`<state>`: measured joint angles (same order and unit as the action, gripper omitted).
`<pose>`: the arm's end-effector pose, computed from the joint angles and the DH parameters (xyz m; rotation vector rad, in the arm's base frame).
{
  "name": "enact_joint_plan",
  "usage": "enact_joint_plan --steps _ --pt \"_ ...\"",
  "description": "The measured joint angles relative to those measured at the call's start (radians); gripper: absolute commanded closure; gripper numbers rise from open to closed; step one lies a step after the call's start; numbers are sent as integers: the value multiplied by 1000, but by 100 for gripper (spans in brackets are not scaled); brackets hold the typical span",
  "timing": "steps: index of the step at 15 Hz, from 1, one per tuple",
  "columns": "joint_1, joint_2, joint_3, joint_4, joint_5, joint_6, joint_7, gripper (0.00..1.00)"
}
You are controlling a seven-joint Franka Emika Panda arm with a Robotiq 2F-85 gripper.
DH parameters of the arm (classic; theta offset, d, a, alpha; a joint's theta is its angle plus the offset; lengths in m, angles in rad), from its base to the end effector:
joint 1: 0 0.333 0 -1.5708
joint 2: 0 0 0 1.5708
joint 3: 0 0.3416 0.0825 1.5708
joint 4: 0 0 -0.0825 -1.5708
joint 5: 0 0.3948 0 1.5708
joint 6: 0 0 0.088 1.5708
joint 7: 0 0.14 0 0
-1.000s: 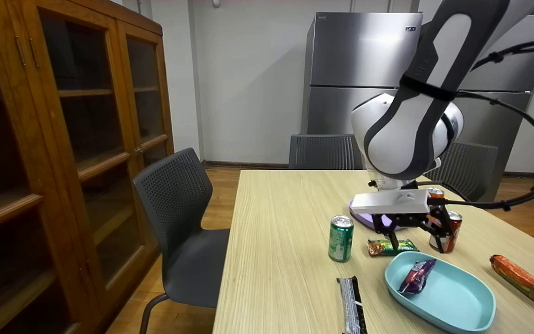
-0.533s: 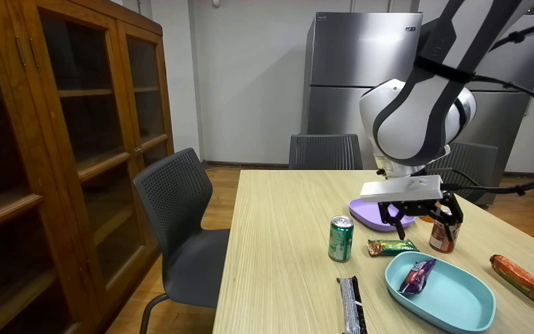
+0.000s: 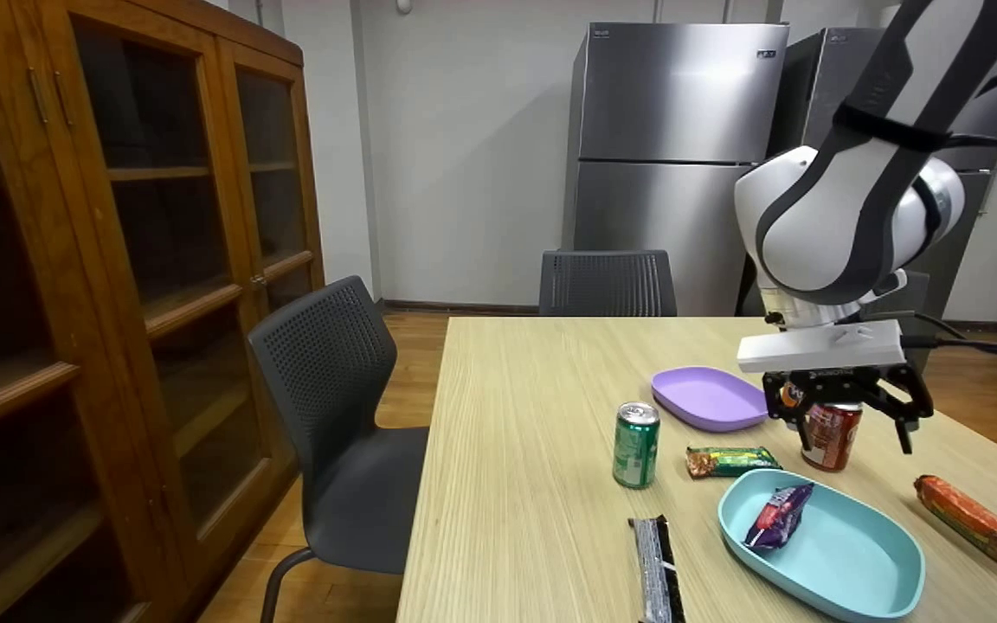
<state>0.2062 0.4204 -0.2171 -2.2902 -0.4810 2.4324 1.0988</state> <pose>0.5053 -0.0250 0.1355 2.5392 -0.9136 -0.0780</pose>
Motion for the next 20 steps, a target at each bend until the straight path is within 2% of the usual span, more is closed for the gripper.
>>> enact_joint_plan --steps 5,8,15,20 --pt "0 1 -1 0 0 0 -1 0" --pt "-16 1 18 0 17 31 -63 0" --pt "-105 -28 33 -34 116 200 -369 0" --pt "-192 -63 47 -86 272 260 -690 0"
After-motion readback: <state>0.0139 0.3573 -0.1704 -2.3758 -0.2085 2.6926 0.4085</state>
